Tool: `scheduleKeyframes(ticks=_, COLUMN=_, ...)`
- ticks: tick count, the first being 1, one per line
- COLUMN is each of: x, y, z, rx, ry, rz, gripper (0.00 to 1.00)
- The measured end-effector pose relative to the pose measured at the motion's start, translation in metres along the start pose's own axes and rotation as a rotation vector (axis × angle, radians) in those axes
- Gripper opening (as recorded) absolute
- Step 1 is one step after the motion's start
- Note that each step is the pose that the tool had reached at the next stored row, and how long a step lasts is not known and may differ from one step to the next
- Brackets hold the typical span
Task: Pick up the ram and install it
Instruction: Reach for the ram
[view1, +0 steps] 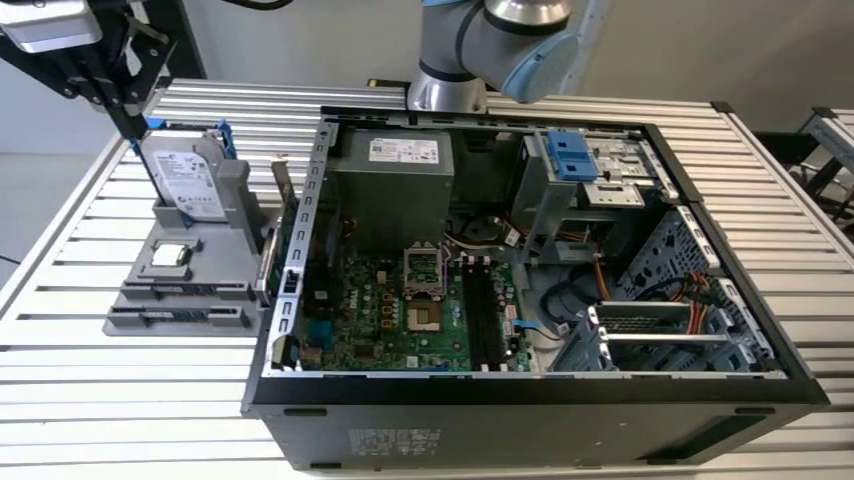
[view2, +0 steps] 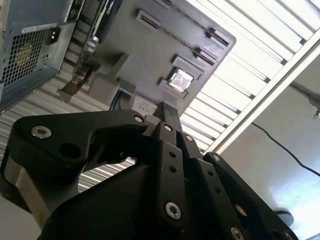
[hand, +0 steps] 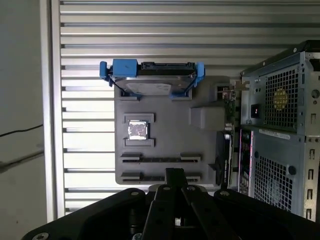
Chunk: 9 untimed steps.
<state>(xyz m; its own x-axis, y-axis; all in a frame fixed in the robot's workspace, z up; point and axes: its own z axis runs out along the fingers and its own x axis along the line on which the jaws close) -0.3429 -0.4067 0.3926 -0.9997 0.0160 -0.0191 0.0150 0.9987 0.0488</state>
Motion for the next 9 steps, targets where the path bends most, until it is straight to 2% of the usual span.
scheduleKeyframes(ticks=4, x=0.0, y=-0.0035, z=-0.0002, rx=0.0, ry=0.0, rz=0.0, gripper=0.0)
scheduleKeyframes(ticks=9, x=-0.0008, y=-0.0165, z=-0.0008, rx=0.0, ry=0.0, rz=0.001, gripper=0.0)
